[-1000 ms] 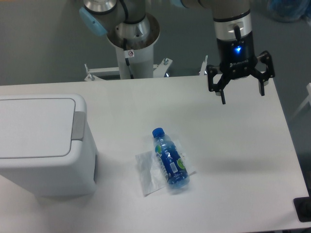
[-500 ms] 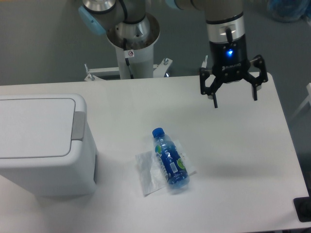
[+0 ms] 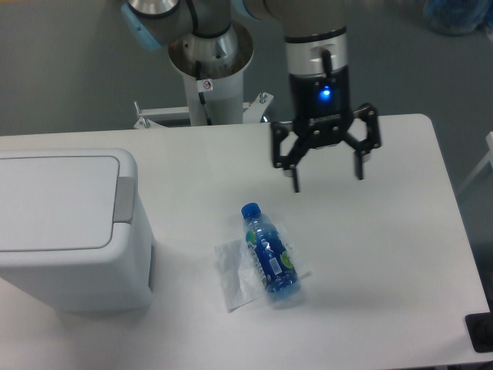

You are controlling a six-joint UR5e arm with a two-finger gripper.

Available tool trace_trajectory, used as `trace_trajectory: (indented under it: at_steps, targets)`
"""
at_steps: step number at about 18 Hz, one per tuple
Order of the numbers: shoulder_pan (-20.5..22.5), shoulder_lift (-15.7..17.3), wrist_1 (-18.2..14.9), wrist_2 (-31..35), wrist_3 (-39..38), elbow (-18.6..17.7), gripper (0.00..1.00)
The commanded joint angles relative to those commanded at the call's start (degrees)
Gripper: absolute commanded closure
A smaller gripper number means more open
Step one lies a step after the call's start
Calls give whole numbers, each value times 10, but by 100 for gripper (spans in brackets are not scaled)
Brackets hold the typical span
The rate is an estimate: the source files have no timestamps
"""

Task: Open the trash can
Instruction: 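Move the open gripper across the table toward the white trash can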

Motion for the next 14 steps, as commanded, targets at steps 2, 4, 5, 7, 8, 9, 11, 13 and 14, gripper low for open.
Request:
trace_trajectory:
  at_steps: [2, 4, 5, 7, 8, 9, 11, 13, 14]
  targets:
    - [-16, 11, 0, -4, -2, -7, 0]
    - [-38, 12, 0, -4, -3, -19, 0]
    - [-47, 12, 0, -4, -3, -23, 0]
    - [-67, 15, 0, -4, -3, -32, 0]
    - [-72, 16, 0, -4, -3, -37, 0]
    - [-78, 16, 0, -4, -3, -39, 0]
    - [-91, 16, 0, -7, -2, -38, 0]
    - [-96, 15, 0, -12, -2, -37, 0]
    - [-102, 15, 0, -13, -2, -39, 0]
